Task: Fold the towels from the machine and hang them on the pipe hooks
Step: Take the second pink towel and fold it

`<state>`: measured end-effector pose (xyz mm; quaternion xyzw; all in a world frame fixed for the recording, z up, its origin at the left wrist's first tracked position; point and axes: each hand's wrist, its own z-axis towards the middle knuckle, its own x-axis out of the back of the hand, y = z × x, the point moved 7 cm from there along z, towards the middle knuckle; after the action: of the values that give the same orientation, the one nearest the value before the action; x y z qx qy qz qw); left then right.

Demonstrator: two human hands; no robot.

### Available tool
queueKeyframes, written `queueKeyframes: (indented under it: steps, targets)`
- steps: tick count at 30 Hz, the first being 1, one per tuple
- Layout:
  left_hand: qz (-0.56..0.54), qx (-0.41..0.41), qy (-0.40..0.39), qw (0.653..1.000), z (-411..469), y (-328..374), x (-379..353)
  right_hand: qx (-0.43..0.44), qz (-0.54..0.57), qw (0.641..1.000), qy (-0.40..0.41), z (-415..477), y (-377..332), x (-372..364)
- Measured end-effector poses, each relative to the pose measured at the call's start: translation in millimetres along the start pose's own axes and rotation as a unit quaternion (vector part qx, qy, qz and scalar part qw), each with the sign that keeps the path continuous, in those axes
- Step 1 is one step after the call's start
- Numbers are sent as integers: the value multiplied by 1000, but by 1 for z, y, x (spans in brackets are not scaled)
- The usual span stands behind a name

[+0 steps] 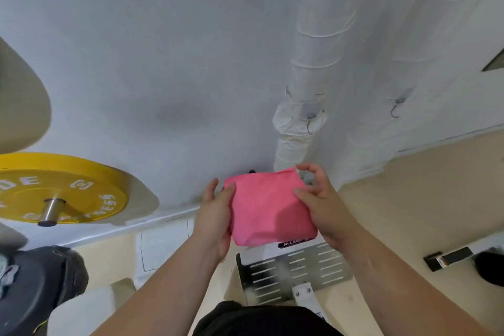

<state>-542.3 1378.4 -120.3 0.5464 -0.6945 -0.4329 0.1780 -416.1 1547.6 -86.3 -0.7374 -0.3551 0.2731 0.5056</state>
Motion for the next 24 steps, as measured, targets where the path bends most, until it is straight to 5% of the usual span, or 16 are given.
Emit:
queueKeyframes:
  steps: [2, 6, 12, 18, 24]
  targets:
    - [-22, -20, -49, 998, 1, 4, 6, 15, 4, 999, 29, 3, -4, -8]
    - [142, -130, -160, 968, -8, 22, 10, 32, -45, 996, 77, 4, -15, -21]
    - [227, -181, -235, 928, -4, 55, 17, 26, -43, 999, -3, -10, -39, -55]
    - [307, -215, -207, 904, 10, 74, 5, 39, -367, 930, 1, -9, -61, -49]
    - [369, -349, -144, 849, 2, 101, -25, 120, -432, 893, 39, 2, -88, -26]
